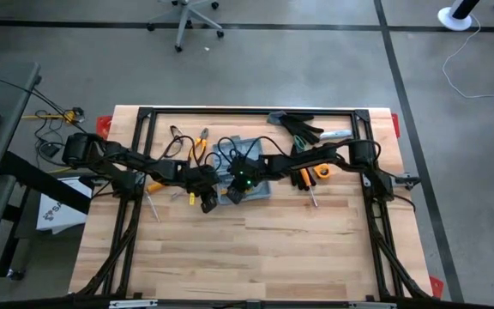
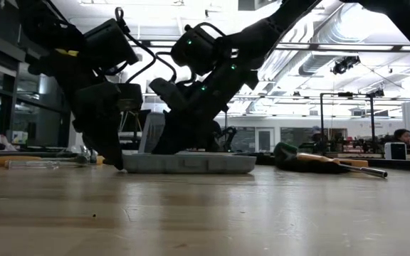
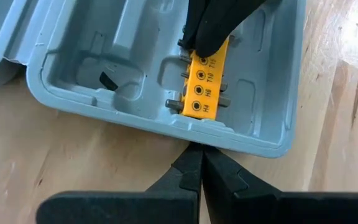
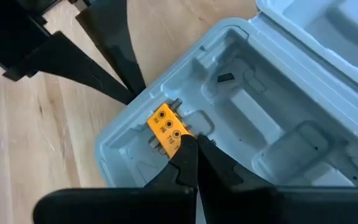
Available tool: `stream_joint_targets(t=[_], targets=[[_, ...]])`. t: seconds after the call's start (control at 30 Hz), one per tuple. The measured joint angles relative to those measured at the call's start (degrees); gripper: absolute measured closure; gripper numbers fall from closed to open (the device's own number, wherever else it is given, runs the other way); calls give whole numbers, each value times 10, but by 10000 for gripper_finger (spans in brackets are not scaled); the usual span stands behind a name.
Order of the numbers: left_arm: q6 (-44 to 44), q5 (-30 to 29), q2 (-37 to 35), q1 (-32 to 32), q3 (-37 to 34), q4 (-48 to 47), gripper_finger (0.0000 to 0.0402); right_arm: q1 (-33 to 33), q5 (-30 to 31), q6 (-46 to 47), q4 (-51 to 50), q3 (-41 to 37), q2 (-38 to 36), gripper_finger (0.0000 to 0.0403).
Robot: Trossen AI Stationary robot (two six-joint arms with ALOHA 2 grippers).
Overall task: Prefit tool cases
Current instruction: Put the yellow screwdriver bits into the gray toolbox
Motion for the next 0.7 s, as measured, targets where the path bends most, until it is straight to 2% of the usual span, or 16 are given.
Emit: stream_joint_targets(t=[0.43,0.7], targets=[[1,0,0,0,0,0,401,2,31,-21,-19,-4,-71,403],[1,50,-11,0,0,-7,401,6,42,-42,-103,-4,-89,403]])
